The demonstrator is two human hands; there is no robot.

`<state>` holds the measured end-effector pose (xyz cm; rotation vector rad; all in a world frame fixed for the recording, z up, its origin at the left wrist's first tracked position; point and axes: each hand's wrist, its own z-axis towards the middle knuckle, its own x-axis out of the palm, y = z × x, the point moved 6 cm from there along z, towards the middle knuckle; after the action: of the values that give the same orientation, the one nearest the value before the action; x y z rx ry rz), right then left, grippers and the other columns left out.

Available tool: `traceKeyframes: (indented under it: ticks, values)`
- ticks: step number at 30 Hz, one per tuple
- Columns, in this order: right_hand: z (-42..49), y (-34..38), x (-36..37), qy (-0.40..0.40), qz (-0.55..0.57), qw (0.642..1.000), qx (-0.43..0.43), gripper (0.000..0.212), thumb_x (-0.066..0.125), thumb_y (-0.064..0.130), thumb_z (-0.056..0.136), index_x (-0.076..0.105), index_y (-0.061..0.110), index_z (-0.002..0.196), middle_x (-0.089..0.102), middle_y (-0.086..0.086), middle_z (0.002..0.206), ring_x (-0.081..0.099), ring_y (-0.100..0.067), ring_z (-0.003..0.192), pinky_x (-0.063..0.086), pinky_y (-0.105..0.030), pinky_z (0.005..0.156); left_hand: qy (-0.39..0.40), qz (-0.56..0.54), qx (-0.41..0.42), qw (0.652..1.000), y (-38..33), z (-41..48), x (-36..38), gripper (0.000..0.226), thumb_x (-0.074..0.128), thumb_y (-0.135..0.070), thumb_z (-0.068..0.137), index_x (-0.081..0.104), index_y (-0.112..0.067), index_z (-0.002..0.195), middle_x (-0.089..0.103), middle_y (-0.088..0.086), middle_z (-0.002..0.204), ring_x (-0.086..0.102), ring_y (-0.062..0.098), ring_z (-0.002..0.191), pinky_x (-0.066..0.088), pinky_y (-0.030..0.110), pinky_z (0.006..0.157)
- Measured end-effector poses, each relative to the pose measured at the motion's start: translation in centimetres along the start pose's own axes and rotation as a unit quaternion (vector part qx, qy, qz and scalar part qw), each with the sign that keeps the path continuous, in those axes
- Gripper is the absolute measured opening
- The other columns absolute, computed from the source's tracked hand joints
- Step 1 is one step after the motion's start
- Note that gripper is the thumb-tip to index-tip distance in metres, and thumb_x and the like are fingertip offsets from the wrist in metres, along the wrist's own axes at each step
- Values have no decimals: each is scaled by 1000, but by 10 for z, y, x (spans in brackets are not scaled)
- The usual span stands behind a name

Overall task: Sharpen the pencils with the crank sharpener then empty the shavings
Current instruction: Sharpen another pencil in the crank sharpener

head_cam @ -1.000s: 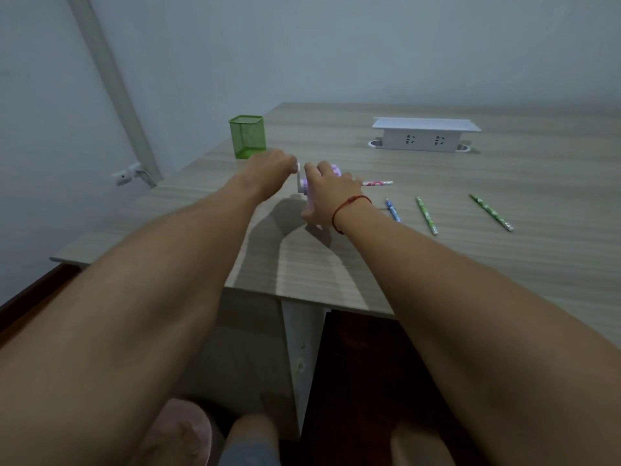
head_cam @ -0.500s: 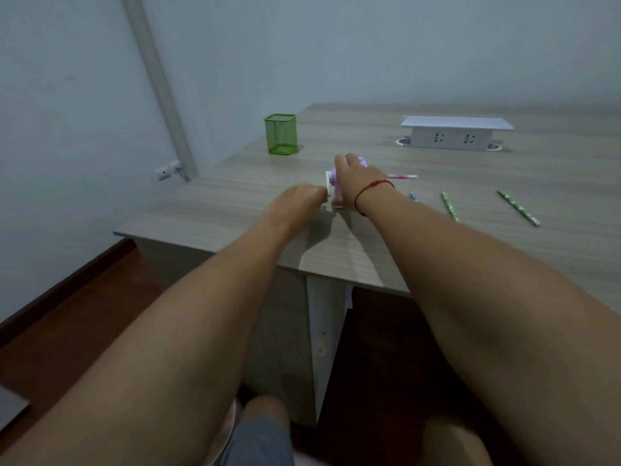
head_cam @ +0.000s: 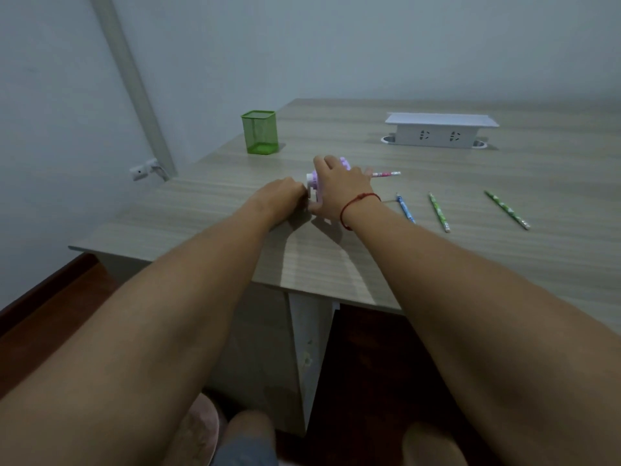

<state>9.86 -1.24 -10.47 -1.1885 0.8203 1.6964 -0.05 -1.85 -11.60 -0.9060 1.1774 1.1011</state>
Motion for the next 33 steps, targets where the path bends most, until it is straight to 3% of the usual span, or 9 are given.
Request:
traceKeyframes:
  ticks: [6,13,16,23,28,33]
  values:
    - [-2,-1,-1,6,-18,1000,19,78,68,50,73,33,21,136,42,-2,138,53,-35,115,36,-63,100,-56,58,20,997,5,19,-26,22,46,-6,92,64,-2,103,65,22,105,62,39,97,45,39,75]
    - [-6,1,-7,35,-30,999,18,73,66,47,78,31,20,137,39,-4,138,49,-32,120,38,-60,99,-107,73,33,991,1,13,-41,20,43,4,90,61,2,97,64,24,97,62,41,92,43,41,69]
    - [-5,1,-8,47,-22,998,29,68,65,41,79,33,19,135,40,-5,138,47,-34,122,38,-60,100,-132,66,36,988,0,13,-53,17,42,-2,94,59,2,97,64,25,95,62,42,88,40,41,64]
    - [2,-2,-7,47,-22,998,48,53,54,31,91,34,17,138,39,-7,142,45,-37,128,39,-59,101,-182,19,48,982,-11,-12,-65,21,41,-8,98,60,-1,103,66,24,101,63,40,94,44,41,70]
    - [4,1,-9,72,-7,996,56,77,74,34,77,33,15,139,39,-8,141,46,-36,128,40,-57,103,-191,-17,93,977,-18,-44,-45,32,45,2,90,62,-11,114,68,20,103,63,38,92,47,41,73]
    - [3,2,-10,75,-13,995,61,75,73,33,79,33,14,139,39,-10,141,45,-36,129,41,-54,103,-168,-9,79,983,-13,-39,-29,34,48,2,89,58,-12,118,68,22,97,64,40,86,51,44,69]
